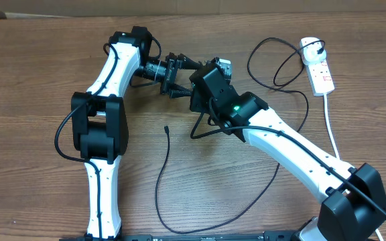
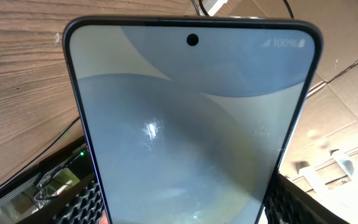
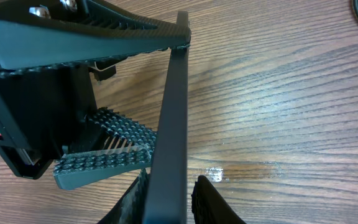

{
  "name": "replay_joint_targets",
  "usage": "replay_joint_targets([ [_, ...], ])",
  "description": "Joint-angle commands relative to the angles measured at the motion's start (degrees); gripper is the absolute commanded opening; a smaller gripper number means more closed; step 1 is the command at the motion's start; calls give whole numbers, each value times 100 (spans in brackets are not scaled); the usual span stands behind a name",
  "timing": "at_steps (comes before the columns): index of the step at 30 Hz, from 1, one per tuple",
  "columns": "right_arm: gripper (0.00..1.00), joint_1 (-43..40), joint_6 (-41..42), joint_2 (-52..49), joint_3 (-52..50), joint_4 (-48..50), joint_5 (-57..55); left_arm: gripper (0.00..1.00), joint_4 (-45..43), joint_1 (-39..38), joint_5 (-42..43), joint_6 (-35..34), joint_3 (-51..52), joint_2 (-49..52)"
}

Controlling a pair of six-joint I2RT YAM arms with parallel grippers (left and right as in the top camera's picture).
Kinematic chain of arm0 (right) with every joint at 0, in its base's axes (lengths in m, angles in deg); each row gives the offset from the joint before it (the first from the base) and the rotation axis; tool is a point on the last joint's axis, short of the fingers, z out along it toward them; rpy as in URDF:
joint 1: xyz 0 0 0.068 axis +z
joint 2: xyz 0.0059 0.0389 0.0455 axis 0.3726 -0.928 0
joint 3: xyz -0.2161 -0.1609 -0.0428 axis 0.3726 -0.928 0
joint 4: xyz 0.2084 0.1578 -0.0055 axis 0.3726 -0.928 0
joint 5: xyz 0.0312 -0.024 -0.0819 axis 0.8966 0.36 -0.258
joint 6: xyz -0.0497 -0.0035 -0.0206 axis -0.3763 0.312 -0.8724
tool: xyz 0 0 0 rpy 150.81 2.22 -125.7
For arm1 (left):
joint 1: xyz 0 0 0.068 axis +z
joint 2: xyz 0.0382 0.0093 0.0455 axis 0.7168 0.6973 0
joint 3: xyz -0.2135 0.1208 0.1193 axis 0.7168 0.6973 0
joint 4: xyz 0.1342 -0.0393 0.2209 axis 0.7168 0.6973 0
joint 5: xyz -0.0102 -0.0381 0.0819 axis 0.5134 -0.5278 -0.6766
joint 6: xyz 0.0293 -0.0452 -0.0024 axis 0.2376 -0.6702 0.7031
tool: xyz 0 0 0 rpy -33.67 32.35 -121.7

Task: Plug charger to phone and switch on socket
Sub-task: 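Close the right gripper on the phone's side edge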

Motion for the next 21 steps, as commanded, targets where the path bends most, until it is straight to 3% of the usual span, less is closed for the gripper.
replay_joint_targets([
  [1, 21, -20, 42, -20, 146, 55, -107, 61, -4, -79, 197, -74, -160, -4],
  [21, 20, -20, -195, -20, 149, 295, -275, 61, -26, -79, 175, -33, -160, -4],
])
